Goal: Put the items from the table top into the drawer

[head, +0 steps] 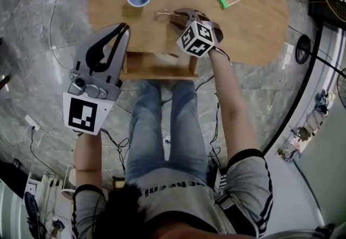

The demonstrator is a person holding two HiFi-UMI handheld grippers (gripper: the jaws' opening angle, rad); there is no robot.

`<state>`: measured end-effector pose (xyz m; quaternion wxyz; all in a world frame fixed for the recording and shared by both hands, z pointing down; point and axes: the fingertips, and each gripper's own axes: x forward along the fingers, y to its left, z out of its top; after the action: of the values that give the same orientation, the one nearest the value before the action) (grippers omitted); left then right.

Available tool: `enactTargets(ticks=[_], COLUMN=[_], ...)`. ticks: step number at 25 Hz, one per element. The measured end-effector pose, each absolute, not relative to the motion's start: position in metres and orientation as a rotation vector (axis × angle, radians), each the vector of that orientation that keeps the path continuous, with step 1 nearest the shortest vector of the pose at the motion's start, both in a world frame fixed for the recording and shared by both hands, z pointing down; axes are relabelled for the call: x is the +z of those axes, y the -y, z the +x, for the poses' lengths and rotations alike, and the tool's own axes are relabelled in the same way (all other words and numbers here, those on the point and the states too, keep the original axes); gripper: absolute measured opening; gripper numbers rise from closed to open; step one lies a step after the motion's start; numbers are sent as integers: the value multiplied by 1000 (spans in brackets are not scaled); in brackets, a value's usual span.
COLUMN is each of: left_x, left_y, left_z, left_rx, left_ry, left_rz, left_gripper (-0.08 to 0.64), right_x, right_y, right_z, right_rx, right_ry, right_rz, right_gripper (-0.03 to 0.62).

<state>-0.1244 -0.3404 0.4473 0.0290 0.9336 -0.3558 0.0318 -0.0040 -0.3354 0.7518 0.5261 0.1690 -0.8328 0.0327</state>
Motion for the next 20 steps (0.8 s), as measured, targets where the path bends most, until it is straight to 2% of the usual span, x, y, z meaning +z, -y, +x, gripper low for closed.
enactTargets(ticks=[7,12,20], left_x=[463,465,467], left_y=[332,332,329], left_z=[-127,-130,-130], left_rx=[112,101,126], left_ry=[1082,1110,1135], left_rz=[2853,2834,2829], left_gripper=[11,11,12], right_x=[769,768,754], right_y=[338,334,331], right_z=[-5,-5,-11], right_rx=[121,242,350], right_ry=[1954,2003,2102], right_rz=[336,384,517], right_gripper=[146,103,92])
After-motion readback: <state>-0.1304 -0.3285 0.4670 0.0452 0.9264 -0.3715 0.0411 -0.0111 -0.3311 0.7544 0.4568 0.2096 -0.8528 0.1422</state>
